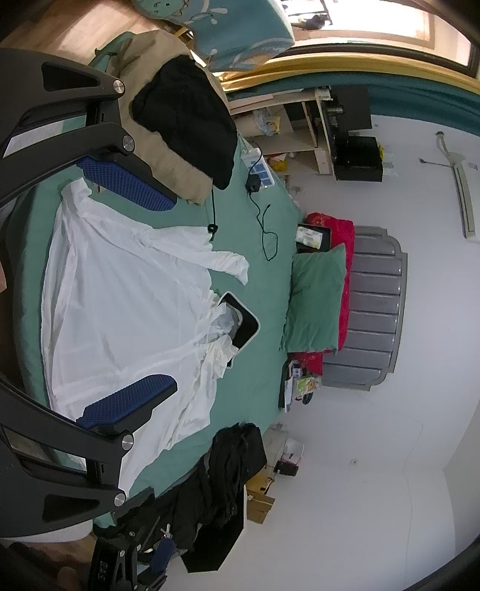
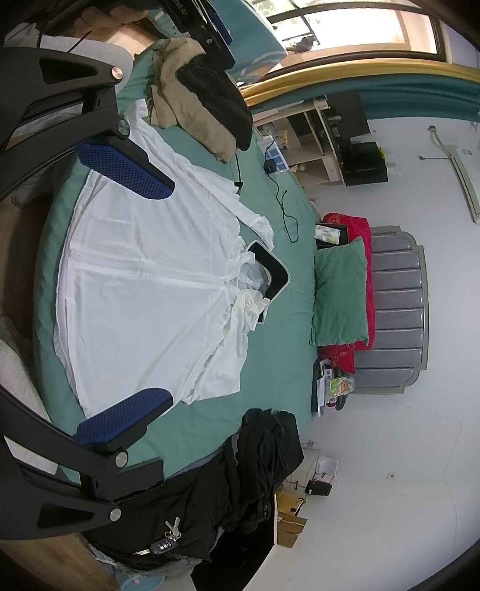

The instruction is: Fold large clothes

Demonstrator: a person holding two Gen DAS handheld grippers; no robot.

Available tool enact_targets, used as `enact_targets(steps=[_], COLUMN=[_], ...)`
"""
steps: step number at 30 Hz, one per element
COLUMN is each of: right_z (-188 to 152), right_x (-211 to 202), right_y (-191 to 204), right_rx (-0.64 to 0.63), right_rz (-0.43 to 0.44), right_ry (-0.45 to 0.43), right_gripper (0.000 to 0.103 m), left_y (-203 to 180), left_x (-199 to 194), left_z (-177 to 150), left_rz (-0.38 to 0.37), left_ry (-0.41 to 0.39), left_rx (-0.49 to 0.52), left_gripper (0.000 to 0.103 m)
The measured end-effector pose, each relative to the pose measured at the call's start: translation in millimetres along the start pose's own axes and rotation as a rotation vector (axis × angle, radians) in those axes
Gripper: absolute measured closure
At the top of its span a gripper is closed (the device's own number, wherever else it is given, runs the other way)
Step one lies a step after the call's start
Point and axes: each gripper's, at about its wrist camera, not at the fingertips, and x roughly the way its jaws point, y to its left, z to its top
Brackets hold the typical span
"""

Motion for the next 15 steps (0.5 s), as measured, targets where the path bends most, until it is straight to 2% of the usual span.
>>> enact_targets(steps=[6,11,14,15], right_z=[0.3,-1.5,-3.1,-3.6], right_x=[-1.5,0.4,5.9,12.1], right_y=[-5.3,-11.7,-14.8,-15.3], right_rx=[0.004,0.006,-0.001,-0.008], right_rz=[-0.001,-0.004,-0.001,-0.002], right_ry=[0.003,0.005,0.01,0.019], right_gripper=[0.002,0.002,0.002,0.002], left_y=[1.2,13.8,14.4,12.7], left_x=[1.8,10.8,23.0,28.5], left_z=[-0.1,2.1,1.0,0.0], left_rz=[0.003,-0.055,-0.042,-0.007], left_ry=[0.002,0.024,0.065,0.075], left_rx=[0.01,-0.07,-0.042,-0.009], left_gripper=[0.011,0.011,0.011,0.011])
